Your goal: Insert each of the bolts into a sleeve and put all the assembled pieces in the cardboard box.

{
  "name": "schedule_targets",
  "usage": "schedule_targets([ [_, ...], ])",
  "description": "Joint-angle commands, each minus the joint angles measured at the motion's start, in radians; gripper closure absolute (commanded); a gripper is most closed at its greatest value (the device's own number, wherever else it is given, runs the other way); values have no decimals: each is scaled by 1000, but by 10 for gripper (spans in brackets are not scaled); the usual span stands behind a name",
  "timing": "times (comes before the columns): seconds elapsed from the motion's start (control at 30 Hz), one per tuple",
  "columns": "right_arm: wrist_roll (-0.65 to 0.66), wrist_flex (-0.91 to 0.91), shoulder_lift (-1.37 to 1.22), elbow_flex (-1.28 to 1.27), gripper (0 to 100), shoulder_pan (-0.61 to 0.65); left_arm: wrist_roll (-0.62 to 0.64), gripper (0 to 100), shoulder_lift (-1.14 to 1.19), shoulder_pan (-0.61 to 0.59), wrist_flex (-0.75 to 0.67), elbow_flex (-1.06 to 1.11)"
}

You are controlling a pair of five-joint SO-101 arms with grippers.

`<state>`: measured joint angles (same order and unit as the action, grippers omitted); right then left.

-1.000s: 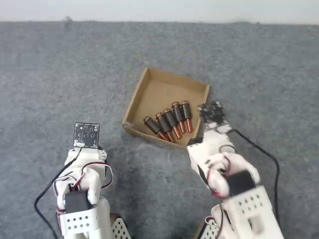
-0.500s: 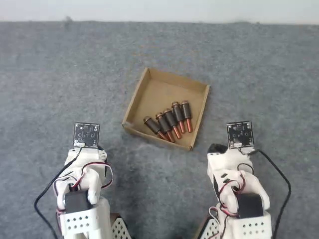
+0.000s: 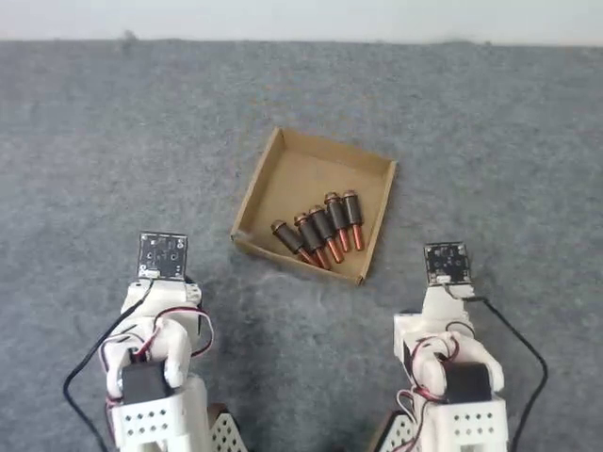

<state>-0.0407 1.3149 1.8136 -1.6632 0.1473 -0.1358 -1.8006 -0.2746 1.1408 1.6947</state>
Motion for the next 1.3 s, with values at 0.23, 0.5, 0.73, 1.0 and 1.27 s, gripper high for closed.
schedule_targets([
  [0.23,-6,-19,-10,-20,989,-4,-5,989,-23,-5,9,-10],
  [0.5,-5,-19,-10,-20,989,-4,-5,989,-23,-2,124,-10],
  [0.73,-5,-19,-10,-20,989,-4,-6,989,-23,-5,124,-10],
  [1.0,-5,-19,-10,-20,989,-4,-6,989,-23,-5,124,-10],
  [1.27,-5,-19,-10,-20,989,-4,-6,989,-23,-5,124,-10],
])
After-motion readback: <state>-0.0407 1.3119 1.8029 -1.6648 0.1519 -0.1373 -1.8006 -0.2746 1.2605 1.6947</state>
